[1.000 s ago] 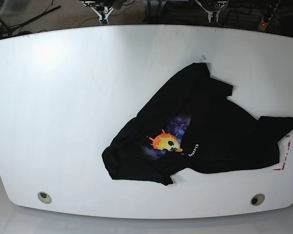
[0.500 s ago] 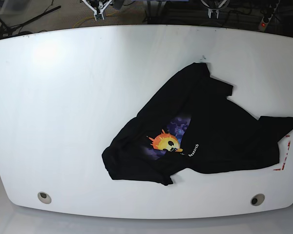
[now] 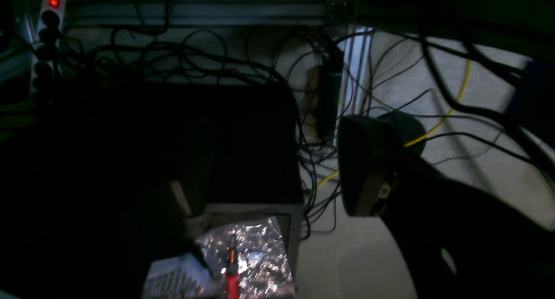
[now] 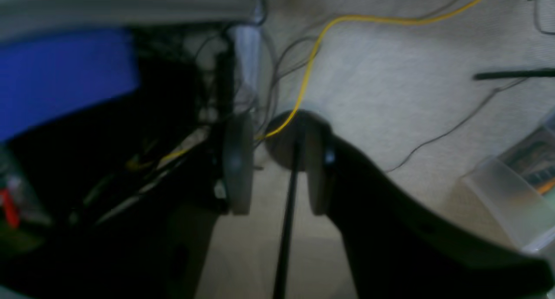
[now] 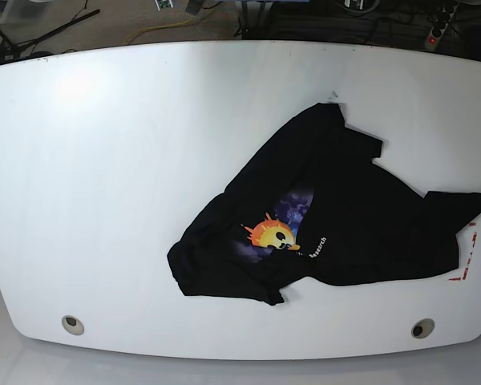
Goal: Fold the T-shirt properly
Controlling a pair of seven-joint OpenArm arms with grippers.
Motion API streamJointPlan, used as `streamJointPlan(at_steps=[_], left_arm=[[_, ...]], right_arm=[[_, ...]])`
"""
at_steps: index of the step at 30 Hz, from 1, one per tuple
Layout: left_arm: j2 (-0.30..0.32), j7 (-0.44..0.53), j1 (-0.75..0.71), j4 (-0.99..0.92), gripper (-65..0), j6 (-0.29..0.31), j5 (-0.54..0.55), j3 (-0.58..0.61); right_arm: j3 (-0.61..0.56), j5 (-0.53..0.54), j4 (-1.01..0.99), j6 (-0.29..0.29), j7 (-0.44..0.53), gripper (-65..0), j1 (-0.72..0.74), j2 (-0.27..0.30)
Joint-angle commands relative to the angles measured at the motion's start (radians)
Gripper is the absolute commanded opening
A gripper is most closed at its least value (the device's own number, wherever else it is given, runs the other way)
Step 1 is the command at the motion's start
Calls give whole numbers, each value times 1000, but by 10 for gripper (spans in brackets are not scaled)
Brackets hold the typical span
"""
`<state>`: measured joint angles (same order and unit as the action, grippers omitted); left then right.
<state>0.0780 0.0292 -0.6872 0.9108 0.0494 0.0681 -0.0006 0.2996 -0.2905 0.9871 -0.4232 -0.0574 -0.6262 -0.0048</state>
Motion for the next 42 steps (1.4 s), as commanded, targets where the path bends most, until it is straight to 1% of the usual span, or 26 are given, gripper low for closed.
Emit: streamJointPlan(at_steps=[1, 4, 7, 9, 11, 14, 16, 19, 22, 25, 28, 30, 33, 35, 36, 39, 42], left_arm=[[7, 5, -64, 92, -246, -1, -1, -2], [32, 5, -137, 202, -246, -1, -1, -2], [33, 5, -207, 308, -246, -1, -1, -3], [35, 5, -249, 373, -246, -1, -1, -20], [30, 5, -306, 456, -246, -1, -1, -62], [30, 5, -371, 554, -246, -1, -1, -89], [30, 5, -411, 624, -246, 0, -1, -92], [29, 5, -492, 744, -246, 0, -1, -120], [29, 5, -558, 847, -246, 0, 0, -128], [29, 5, -610, 931, -246, 0, 0, -129], [27, 5, -622, 1016, -246, 0, 0, -135], [27, 5, -622, 1063, -246, 0, 0, -141], [27, 5, -622, 1095, -246, -1, 3, -141], [27, 7, -622, 1100, -246, -3, 29, -144], [30, 7, -622, 1100, -246, -1, 45, -149], [33, 7, -622, 1098, -246, 0, 117, -206], [35, 7, -622, 1098, -246, 2, 177, -252]], right_arm=[[0, 7, 97, -19, -6, -453, -51, -8], [0, 44, 215, -29, -32, -453, -113, -25], [-1, 98, 316, -50, -71, -453, -162, -25], [-1, 119, 365, -67, -91, -453, -183, -25], [-1, 139, 430, -82, -100, -453, -215, -24], [-1, 159, 528, -84, -103, -453, -266, -24], [-1, 179, 594, -84, -123, -453, -298, -24], [0, 238, 700, -84, -161, -455, -349, -17], [0, 293, 812, -84, -195, -455, -401, 7], [5, 346, 899, -84, -233, -455, -444, 10], [10, 363, 981, -84, -241, -455, -485, 10], [34, 370, 1021, -84, -241, -455, -508, 10], [56, 370, 1036, -84, -241, -455, -515, 7], [71, 377, 1036, -84, -239, -455, -508, 7], [80, 393, 1038, -84, -238, -455, -502, 6], [122, 505, 1034, -84, -238, -455, -481, 10], [151, 578, 1034, -85, -238, -455, -447, 10]])
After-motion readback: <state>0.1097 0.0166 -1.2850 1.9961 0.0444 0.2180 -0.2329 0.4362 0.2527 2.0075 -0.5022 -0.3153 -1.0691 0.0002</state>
